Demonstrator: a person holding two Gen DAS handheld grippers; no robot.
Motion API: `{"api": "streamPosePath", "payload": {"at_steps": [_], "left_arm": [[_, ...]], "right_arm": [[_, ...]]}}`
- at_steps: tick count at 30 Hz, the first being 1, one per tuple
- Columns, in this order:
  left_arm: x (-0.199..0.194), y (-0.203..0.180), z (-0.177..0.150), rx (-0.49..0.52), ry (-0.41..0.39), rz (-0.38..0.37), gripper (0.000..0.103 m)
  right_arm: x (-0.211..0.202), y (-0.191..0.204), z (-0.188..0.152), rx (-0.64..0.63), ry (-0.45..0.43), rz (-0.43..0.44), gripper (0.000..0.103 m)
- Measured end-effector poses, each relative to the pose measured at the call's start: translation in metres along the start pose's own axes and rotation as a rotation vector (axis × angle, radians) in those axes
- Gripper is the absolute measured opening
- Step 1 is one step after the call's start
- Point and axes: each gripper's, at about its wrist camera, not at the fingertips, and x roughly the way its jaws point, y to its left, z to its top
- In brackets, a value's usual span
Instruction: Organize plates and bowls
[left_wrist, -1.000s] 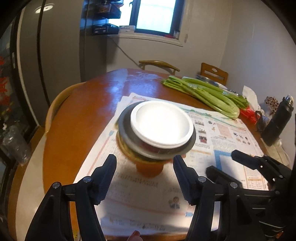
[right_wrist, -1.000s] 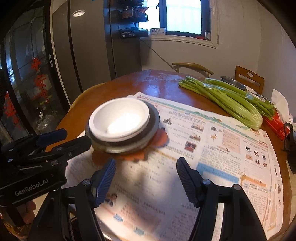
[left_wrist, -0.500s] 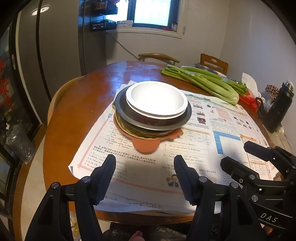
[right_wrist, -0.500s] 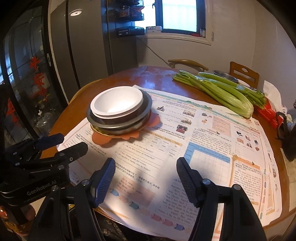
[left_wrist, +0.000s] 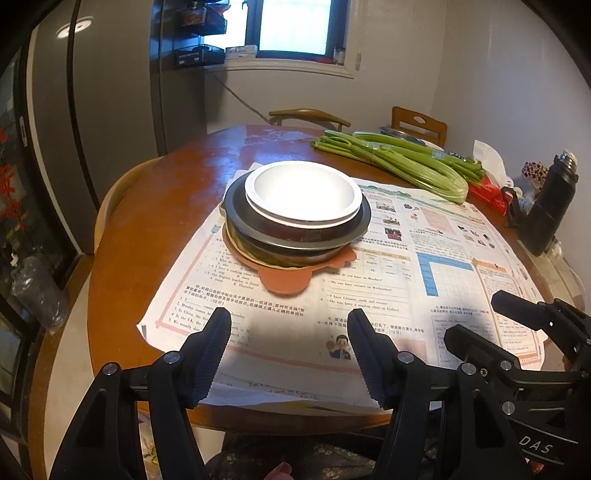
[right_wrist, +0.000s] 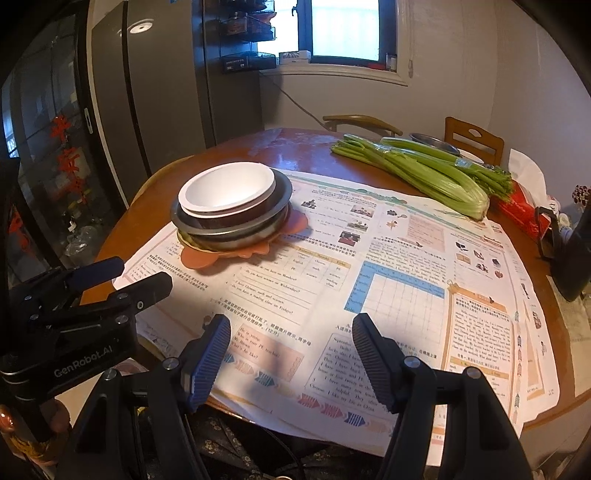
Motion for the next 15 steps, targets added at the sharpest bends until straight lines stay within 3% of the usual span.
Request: {"api": "streamPosePath", "payload": {"at_steps": [15], "left_arm": [[-0.0045, 0.0019, -0.0043, 0.003, 0.002, -0.023, 0.067]], "right_arm": [[-0.0082, 0.0044, -0.0033, 0.013, 0.010, -0.010, 0.068]]}}
